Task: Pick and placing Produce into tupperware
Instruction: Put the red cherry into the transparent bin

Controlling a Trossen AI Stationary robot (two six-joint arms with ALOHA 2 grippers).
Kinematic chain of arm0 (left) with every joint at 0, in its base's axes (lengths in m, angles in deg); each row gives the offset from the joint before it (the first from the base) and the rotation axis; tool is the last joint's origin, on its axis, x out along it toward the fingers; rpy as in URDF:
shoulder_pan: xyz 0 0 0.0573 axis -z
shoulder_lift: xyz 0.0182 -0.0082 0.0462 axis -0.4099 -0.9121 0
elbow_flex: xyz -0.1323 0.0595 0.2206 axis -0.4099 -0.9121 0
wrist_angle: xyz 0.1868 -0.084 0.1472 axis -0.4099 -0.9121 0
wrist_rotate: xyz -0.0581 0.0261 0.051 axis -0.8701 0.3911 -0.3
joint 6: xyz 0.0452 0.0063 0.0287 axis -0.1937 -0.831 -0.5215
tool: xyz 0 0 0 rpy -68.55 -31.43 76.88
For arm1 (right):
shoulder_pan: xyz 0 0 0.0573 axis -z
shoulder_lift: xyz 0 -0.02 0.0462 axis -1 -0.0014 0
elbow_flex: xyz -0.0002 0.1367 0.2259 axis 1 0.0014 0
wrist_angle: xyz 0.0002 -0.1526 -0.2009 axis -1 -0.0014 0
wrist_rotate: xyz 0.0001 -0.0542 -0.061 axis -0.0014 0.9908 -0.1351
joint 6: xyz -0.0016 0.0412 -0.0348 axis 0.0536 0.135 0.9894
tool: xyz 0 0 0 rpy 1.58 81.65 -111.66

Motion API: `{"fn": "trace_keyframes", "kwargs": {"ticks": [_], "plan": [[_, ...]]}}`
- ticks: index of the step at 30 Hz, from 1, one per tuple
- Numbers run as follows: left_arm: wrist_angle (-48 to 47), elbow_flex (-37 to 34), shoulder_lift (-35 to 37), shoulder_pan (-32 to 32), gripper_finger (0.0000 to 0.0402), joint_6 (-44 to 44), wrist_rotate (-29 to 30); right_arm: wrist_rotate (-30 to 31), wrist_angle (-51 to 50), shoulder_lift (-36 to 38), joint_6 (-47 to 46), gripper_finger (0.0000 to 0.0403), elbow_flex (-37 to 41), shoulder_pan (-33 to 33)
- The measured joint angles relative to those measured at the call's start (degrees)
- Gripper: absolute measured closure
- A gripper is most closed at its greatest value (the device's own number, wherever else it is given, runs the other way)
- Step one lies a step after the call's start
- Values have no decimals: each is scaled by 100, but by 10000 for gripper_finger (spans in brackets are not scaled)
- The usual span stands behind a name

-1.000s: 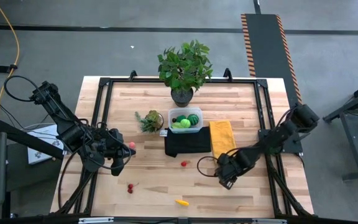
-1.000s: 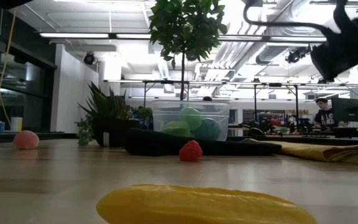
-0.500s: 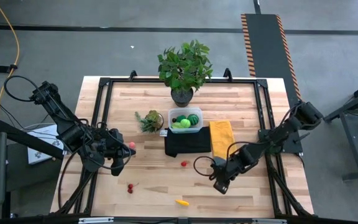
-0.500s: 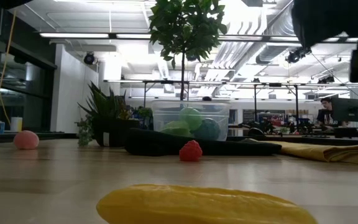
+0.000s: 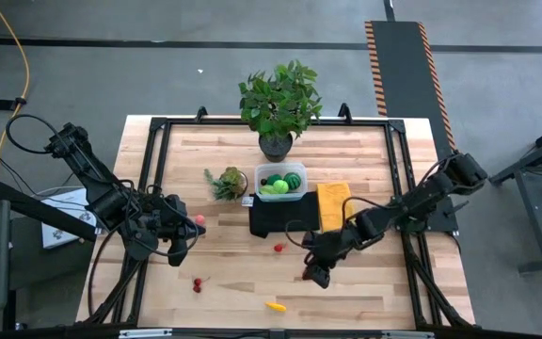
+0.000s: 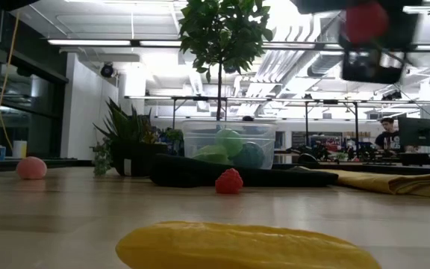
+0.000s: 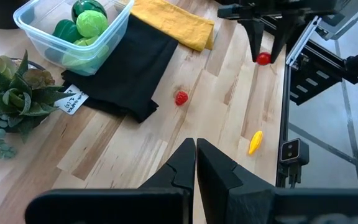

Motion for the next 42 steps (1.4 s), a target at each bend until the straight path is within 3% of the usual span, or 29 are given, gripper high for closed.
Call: {"fn": "trace_keyframes", "kwargs": {"ticks": [12,25,35,42], "plan": [[-6,0,0,0,396,-22,0,279,1673,-1,903,284,0,612],[-8,0,0,0,396,-22,-2,1712,2552,-3,1871,284,-2,1152],[-13,0,0,0,396,-22,-2,3081,2586,-3,2279,284,-2,1415],[-25,0,0,0,396,-164,0,3604,2493,-3,2423,284,-2,1566]]}}
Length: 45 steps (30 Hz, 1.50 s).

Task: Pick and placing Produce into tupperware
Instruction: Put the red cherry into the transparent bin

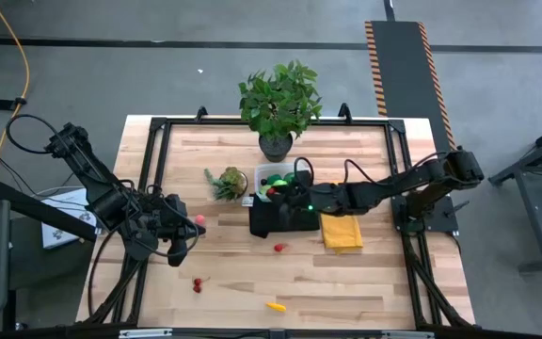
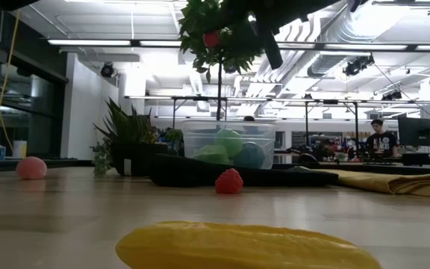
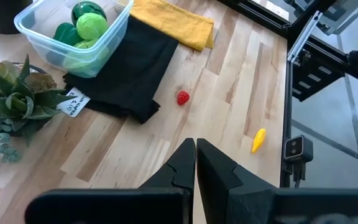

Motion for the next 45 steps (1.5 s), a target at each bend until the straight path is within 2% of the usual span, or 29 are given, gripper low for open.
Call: {"fn": "trace_keyframes", "kwargs": {"ticks": [13,20,31,45], "plan": [[-5,0,0,0,396,-54,22,1122,-702,-4,305,284,0,92],[-11,0,0,1,396,-55,24,1386,-807,-110,217,284,0,253],[-31,2,-2,2,396,-54,-20,1322,-664,-672,-151,284,0,461],[-42,2,0,2,396,-52,-87,794,83,-1298,-313,284,-21,788]]}}
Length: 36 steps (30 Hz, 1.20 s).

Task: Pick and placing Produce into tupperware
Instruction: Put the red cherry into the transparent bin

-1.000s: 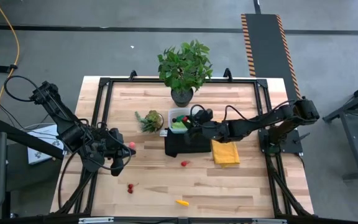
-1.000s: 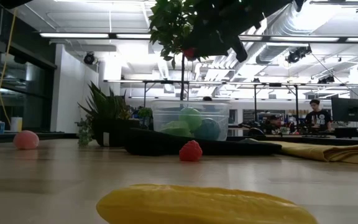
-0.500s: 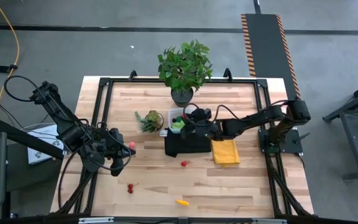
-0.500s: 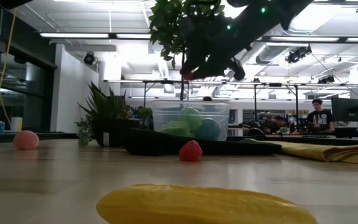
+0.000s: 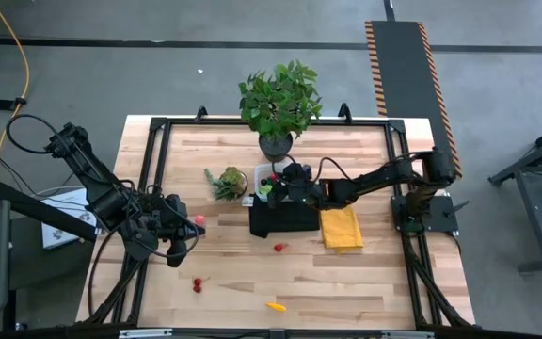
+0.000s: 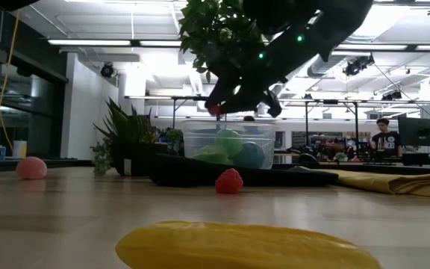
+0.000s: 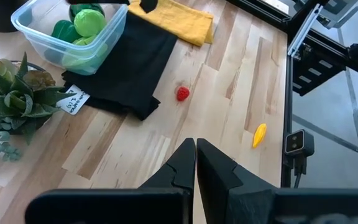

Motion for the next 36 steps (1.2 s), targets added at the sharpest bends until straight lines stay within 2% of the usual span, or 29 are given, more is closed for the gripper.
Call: {"fn": "trace_keyframes", "kwargs": {"ticks": [7,14,20,36], "plan": [[-39,0,-2,0,396,0,-2,-366,-102,-365,318,284,-545,119],[-77,0,-2,0,396,2,-66,-322,-1068,-709,574,284,-1343,124],[-98,0,-2,0,396,2,-66,-166,-1135,-719,520,284,-1406,152],[-107,-2,-2,0,396,2,-66,-363,-1812,-719,-37,284,-1399,281]]}}
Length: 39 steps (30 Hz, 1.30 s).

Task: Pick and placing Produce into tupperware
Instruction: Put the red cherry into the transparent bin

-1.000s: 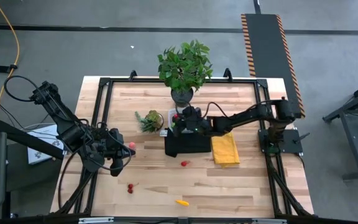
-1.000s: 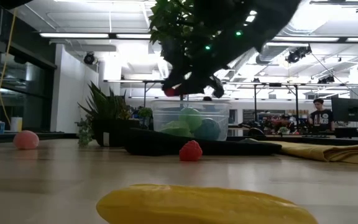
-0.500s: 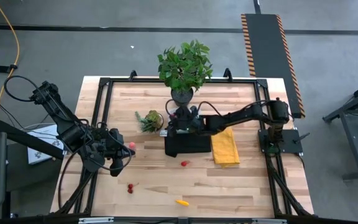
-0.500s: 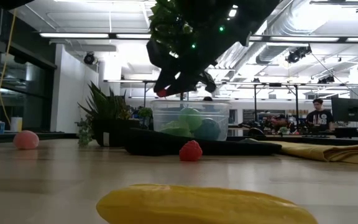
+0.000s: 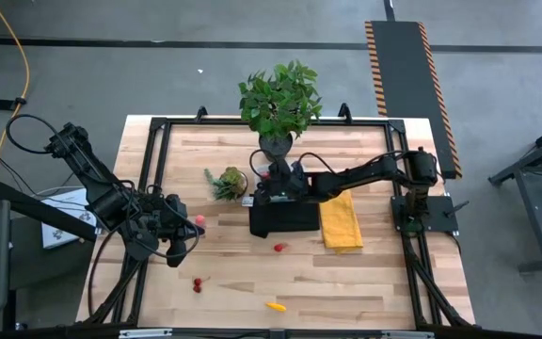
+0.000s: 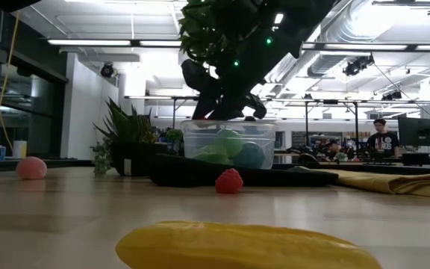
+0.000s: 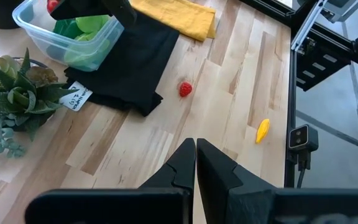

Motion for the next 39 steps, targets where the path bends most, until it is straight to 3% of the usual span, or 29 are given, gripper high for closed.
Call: {"fn": "trace_keyframes", "kwargs": {"ticks": [10,34,39], "plan": [[-1,-2,0,0,396,0,0,-397,-122,0,4,284,4,103],[2,-2,0,0,396,4,0,-432,-121,0,6,254,-3,103],[0,-2,0,0,396,4,0,-435,-115,-2,186,253,-324,84]]}}
